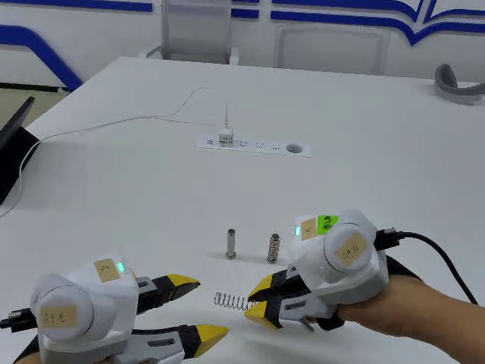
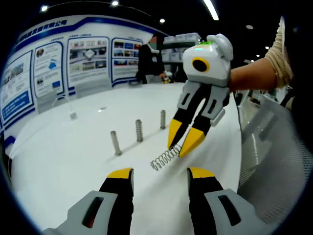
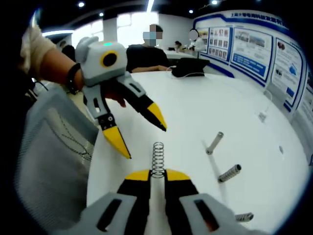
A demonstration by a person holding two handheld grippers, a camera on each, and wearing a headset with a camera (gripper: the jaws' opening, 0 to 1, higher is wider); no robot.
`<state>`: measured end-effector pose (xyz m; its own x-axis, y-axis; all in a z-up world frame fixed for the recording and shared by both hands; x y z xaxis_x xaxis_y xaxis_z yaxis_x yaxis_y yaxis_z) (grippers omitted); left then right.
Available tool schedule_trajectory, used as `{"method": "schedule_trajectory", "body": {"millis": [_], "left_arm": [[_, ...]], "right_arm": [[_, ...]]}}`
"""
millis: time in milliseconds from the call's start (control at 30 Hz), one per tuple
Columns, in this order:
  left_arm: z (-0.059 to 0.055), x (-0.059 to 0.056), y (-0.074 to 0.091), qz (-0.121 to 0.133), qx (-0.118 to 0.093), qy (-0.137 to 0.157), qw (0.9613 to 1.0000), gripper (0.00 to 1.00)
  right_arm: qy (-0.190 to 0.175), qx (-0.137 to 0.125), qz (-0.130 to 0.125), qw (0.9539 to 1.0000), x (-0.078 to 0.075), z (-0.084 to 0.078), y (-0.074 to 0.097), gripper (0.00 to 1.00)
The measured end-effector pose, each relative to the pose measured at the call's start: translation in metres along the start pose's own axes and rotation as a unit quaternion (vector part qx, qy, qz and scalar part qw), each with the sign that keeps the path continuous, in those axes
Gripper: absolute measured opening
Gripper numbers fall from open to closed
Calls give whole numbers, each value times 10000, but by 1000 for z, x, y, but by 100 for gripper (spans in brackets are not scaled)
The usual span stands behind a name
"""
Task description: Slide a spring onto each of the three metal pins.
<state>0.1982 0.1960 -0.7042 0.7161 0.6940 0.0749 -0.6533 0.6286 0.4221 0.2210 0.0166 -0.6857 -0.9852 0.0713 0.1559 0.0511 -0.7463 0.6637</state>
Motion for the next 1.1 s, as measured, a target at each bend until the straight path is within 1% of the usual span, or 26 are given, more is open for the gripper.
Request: {"method": "schedule_trajectory", "body": {"millis": [33, 100, 133, 267, 367, 533, 767, 867, 967, 1100], "left_arm": [[0, -2, 0, -36, 3, -35, 10000, 44], [0, -5, 0, -98, -1, -92, 9999, 42], [0, -7, 0, -127, -3, -132, 9998, 41], [1, -11, 0, -242, -11, -255, 9994, 36], [1, -12, -1, -291, -45, -343, 9990, 31], [2, -15, -2, -345, -101, -430, 9984, 29], [2, -18, -3, -441, -158, -604, 9971, 18], [2, -19, -3, -471, -162, -669, 9965, 17], [2, -20, -4, -511, -188, -710, 9960, 15], [2, -20, -4, -521, -190, -735, 9958, 14]], "right_arm": [[15, 26, 67, 10000, 2, 0, 1, 12], [49, 72, 119, 9999, 3, -1, 2, 12], [78, 107, 195, 9997, 5, -1, 3, 12], [130, 189, 297, 9993, 8, 0, 5, 12], [148, 228, 364, 9990, 10, 1, 7, 12], [211, 315, 450, 9983, 13, 2, 7, 12], [222, 423, 597, 9971, 16, 4, 8, 12], [233, 468, 602, 9968, 16, 4, 7, 12], [217, 458, 606, 9969, 16, 5, 8, 12], [220, 448, 597, 9970, 18, 9, 10, 12]]}}
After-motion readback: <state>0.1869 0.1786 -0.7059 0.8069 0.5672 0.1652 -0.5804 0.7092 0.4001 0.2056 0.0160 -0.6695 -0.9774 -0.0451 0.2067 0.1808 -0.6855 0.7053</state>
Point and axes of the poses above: the centre of the closed fingertips' face, and the gripper's own axes: y roughly backward along the fingers, x roughly to its left, z roughly out of its top, the point moved 10 cm from there along y, roughly backward along the fingers, and after that the axes turned 14 degrees about z, right-handed, at the moved point
